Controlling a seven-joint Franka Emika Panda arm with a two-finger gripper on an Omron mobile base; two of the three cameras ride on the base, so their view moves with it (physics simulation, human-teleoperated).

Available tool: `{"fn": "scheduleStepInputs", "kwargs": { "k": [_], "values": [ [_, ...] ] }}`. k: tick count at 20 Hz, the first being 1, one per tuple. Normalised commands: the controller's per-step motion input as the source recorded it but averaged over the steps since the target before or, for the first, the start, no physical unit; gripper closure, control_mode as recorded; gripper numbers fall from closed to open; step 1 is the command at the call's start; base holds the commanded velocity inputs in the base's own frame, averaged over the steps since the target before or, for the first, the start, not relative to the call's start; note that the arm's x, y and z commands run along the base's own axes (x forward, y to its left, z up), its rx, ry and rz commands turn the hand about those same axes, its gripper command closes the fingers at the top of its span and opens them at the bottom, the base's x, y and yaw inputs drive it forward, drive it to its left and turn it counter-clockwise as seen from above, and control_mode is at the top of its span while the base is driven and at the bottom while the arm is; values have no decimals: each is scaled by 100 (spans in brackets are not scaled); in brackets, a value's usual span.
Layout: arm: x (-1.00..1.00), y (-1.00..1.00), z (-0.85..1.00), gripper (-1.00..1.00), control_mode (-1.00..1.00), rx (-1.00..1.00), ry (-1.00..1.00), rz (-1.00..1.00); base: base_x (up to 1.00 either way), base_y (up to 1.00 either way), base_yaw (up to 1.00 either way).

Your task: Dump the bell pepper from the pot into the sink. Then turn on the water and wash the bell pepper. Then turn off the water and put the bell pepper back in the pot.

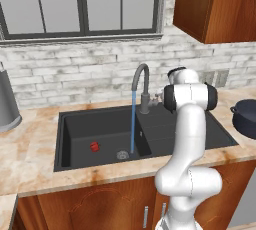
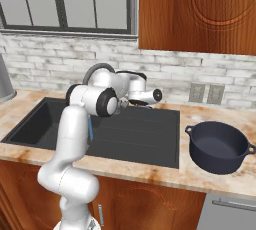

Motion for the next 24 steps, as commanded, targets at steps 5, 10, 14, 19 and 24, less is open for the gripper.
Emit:
{"fn": "scheduleStepInputs", "kwargs": {
  "k": [5,10,14,19,24],
  "values": [
    [0,-30,-24,100,-100,4,0,-2,0,0,0],
    [0,-1,-4,-100,-100,4,0,0,0,0,0],
    [0,-2,0,-100,-100,4,0,0,0,0,0],
    [0,0,0,-100,-100,4,0,2,0,0,0],
    [0,0,0,-100,-100,6,-1,9,0,0,0]
  ]
}}
